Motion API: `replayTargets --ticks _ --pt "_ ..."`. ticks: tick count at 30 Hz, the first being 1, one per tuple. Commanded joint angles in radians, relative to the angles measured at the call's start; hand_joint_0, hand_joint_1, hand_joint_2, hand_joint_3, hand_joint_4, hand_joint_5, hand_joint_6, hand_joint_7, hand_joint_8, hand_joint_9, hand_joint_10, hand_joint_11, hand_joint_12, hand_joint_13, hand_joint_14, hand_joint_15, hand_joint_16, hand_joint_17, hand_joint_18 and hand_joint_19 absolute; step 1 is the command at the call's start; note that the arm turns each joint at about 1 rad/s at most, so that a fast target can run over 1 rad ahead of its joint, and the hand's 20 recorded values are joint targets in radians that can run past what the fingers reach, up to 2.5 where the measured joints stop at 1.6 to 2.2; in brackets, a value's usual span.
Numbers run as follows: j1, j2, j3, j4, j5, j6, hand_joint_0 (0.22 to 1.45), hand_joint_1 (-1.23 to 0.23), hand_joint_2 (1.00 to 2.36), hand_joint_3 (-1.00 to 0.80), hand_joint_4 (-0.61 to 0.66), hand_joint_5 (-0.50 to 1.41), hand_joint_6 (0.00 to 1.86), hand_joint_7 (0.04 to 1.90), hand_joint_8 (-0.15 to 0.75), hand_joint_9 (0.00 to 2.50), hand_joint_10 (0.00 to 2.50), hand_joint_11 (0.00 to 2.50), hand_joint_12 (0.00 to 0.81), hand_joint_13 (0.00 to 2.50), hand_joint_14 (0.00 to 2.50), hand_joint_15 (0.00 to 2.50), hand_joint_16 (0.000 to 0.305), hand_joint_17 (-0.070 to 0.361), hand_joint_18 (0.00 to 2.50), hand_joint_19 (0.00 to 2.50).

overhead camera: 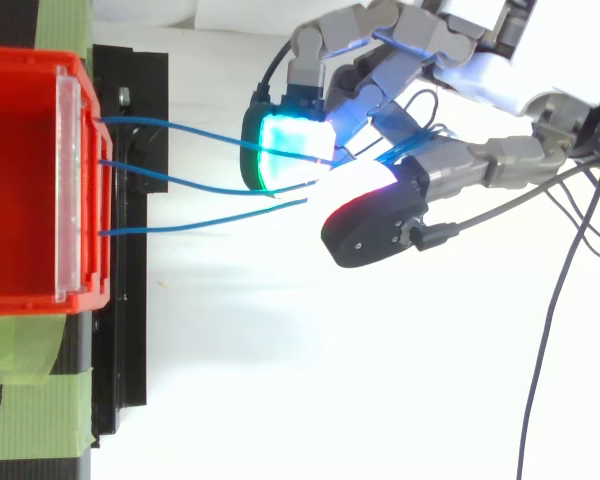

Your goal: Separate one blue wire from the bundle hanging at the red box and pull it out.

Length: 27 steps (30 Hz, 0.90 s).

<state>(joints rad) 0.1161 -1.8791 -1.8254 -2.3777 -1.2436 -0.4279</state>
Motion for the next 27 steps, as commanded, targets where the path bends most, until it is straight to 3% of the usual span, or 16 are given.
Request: replayTargets --ticks 1,12,20,27 --pt "0.0 0.0 0.0 0.0 0.0 0.0 0.64 -0.67 1.02 -0.29 0.22 -0.21 0.81 1.16 0.328 1.11 0.01 1.67 0.331 1.2 2.5 0.5 0.051 0.115 0.85 0.91" --pt "0.0 0.0 0.0 0.0 0.0 0.0 0.67 -0.8 1.03 -0.08 0.23 -0.22 0.82 1.17 0.325 1.05 0.01 1.68 0.325 1.18 2.5 0.53 0.052 0.116 0.84 0.9" --pt "0.0 0.0 0.0 0.0 0.001 0.0 0.71 -0.95 1.03 -0.21 0.23 -0.24 0.82 1.19 0.321 0.88 0.01 1.7 0.334 1.11 2.5 0.52 0.052 0.118 0.77 0.87" --pt "0.002 0.0 0.0 0.0 0.001 0.0 0.74 -1.0 1.02 -0.27 0.23 -0.25 0.82 1.2 0.318 0.83 0.01 1.72 0.334 1.08 2.5 0.55 0.053 0.118 0.75 0.85"
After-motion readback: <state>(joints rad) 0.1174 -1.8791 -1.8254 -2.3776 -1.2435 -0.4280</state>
